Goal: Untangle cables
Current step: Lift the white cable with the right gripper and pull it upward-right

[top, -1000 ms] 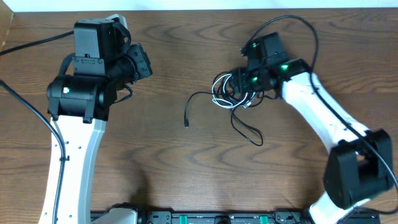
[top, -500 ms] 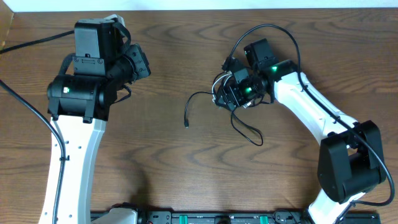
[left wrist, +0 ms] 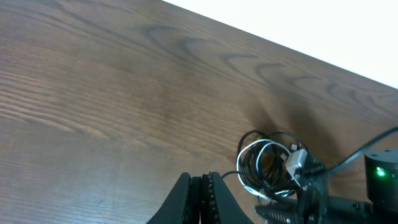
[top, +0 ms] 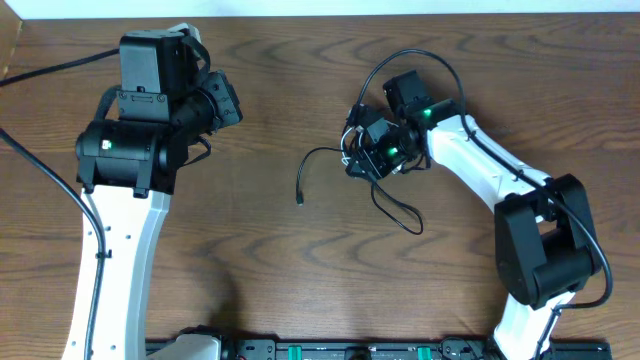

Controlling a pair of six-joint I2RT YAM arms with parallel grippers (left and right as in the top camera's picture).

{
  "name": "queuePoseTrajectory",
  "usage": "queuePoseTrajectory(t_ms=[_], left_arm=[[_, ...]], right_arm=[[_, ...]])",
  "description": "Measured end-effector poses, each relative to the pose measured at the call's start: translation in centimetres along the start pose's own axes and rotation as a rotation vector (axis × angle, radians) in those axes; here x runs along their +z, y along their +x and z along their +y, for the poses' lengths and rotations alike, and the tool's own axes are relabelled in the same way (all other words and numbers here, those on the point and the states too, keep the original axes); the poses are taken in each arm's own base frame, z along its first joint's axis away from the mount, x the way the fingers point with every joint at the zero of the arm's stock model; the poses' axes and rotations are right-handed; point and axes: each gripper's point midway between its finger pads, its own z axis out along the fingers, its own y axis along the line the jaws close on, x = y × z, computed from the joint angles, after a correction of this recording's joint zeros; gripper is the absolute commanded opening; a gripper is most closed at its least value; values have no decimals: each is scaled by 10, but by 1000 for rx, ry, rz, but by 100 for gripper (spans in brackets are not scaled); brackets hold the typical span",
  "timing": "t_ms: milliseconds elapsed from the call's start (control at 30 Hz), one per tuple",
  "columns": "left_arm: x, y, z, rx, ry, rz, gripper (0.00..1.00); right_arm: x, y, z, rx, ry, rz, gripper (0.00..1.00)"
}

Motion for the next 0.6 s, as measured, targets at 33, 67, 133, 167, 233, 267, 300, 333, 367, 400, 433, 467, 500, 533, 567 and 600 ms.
queuePoseTrajectory(t_ms=[33, 67, 133, 167, 233, 267, 300, 333, 367, 400, 433, 467, 500, 533, 567, 600], left_arm=[[0, 0, 0, 0, 0, 1, 8], [0, 1, 0, 0, -1, 2, 8], [0, 1, 0, 0, -2, 5, 8], [0, 2, 1, -1, -3, 7, 8], [0, 3, 1, -1, -5, 12, 8], [0, 3, 1, -1, -6, 13, 8], [0, 3, 1, -1, -6, 13, 8], [0, 3, 1, -1, -6, 13, 8], [0, 3, 1, -1, -6, 13, 8], [0, 3, 1, -1, -6, 13, 8], [0, 3, 1, -1, -6, 13, 8], [0, 3, 1, -1, -6, 13, 8], [0, 3, 1, -1, -6, 13, 8], [0, 3, 1, -1, -6, 13, 8], [0, 3, 1, -1, -6, 13, 8], [0, 3, 1, -1, -6, 13, 8]], right_arm=[[0, -2, 0, 2, 1, -6, 14], [0, -4, -1, 6, 2, -14, 6], [0, -6, -1, 34, 3, -23, 1], [0, -6, -1, 43, 3, -24, 1], [-4, -8, 0, 64, 7, -32, 1], [-7, -10, 2, 71, 9, -40, 1], [-14, -15, 4, 78, 14, -56, 1], [-24, -22, 8, 76, 19, -82, 1], [-33, -29, 12, 72, 23, -108, 1], [-47, -39, 18, 64, 28, -146, 1], [-67, -52, 25, 52, 36, -199, 1], [-86, -64, 33, 37, 43, -252, 1], [-113, -78, 42, 18, 55, -319, 1], [-137, -89, 52, 0, 66, -380, 1], [-162, -99, 62, -14, 82, -441, 1], [-191, -108, 73, -27, 101, -511, 1]])
